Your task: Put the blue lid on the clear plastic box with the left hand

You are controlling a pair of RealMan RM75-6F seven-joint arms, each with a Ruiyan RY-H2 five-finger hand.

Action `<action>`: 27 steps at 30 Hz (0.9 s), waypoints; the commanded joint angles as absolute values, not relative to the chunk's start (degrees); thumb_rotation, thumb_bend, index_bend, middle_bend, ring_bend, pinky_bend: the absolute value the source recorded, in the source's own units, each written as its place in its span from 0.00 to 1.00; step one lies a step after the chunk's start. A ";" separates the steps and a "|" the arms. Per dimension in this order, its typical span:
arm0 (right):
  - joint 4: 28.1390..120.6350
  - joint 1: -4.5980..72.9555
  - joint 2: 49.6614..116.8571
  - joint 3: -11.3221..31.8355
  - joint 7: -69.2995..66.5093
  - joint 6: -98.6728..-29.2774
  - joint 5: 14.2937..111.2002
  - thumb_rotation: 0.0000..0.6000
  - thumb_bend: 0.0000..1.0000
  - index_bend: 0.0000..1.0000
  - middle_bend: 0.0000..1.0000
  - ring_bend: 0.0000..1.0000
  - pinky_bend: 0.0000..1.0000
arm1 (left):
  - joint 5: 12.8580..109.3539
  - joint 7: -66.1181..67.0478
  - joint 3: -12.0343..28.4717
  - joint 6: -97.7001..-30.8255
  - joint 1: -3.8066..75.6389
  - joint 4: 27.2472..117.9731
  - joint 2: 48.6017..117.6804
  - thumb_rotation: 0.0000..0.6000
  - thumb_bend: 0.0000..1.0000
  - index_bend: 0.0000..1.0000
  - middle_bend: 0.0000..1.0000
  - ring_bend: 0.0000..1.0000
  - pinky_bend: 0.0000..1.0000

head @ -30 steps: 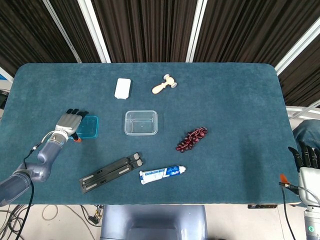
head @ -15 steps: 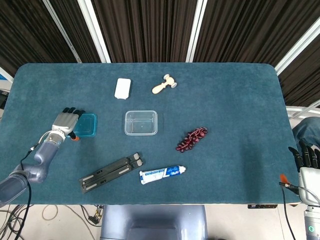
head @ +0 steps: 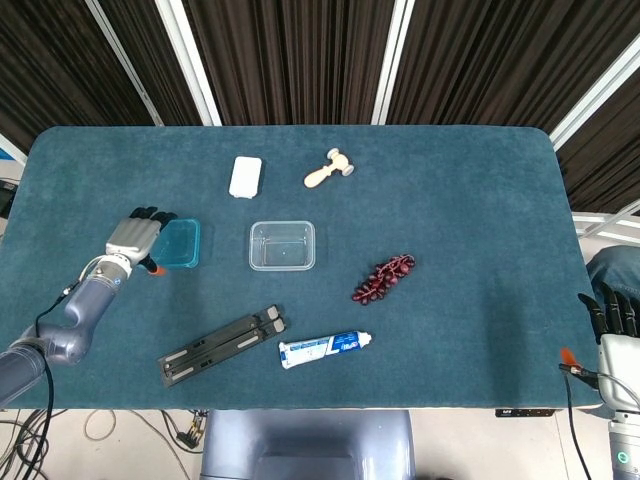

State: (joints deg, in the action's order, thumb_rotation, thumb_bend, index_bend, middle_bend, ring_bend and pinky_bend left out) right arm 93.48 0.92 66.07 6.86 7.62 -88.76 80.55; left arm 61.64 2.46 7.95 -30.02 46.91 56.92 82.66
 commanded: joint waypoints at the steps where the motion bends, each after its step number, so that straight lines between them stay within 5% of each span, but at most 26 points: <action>1: 93.52 0.92 66.08 6.86 7.65 -88.68 80.43 1.00 0.29 0.17 0.04 0.02 0.00 | 61.26 3.44 9.10 -30.62 48.12 60.48 80.35 1.00 0.29 0.12 0.34 0.00 0.06; 16: 93.85 0.83 66.13 7.11 7.87 -88.71 79.77 1.00 0.29 0.17 0.04 0.02 0.00 | 42.50 13.92 12.59 -28.76 60.25 79.29 73.58 1.00 0.29 0.12 0.33 0.00 0.06; 27: 94.00 0.77 65.95 7.11 7.48 -88.71 79.79 1.00 0.29 0.17 0.04 0.02 0.00 | 23.39 24.72 7.76 -37.00 72.36 83.74 77.91 1.00 0.29 0.12 0.33 0.00 0.06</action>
State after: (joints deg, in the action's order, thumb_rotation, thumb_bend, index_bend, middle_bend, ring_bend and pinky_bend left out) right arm 93.99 0.77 65.95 7.12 7.48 -88.71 79.80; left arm 27.21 22.18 9.28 -34.50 69.68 82.73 76.02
